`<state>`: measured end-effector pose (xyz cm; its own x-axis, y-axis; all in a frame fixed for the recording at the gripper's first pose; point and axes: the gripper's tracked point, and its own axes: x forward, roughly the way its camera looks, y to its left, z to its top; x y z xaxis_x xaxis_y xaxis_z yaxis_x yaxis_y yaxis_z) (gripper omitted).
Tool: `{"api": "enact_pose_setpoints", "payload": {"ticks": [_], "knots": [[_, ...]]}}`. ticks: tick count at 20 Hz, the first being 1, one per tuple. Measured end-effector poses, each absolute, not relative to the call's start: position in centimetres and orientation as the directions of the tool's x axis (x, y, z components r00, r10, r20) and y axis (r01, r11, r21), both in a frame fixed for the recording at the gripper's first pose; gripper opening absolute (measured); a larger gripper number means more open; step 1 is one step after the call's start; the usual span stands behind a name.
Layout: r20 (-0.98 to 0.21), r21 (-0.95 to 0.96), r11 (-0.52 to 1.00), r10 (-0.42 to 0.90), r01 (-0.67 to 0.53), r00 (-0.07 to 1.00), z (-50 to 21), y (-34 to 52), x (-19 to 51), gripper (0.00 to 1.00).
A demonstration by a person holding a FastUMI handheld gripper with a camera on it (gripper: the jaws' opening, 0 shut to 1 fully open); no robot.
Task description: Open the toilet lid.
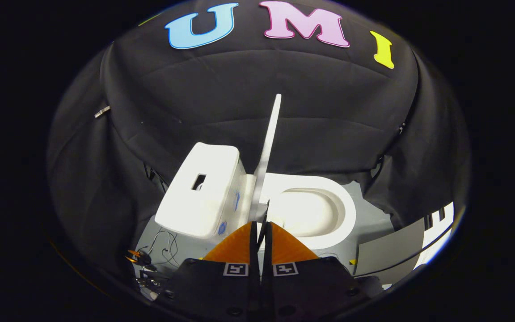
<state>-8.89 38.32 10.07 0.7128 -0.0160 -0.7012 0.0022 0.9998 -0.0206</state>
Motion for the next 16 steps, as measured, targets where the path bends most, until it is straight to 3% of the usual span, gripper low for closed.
{"api": "enact_pose_setpoints", "payload": {"ticks": [16], "knots": [[-0.672,-0.136,0.991,-0.104,0.016,0.733,9.7,47.1,-8.0,0.07]]}}
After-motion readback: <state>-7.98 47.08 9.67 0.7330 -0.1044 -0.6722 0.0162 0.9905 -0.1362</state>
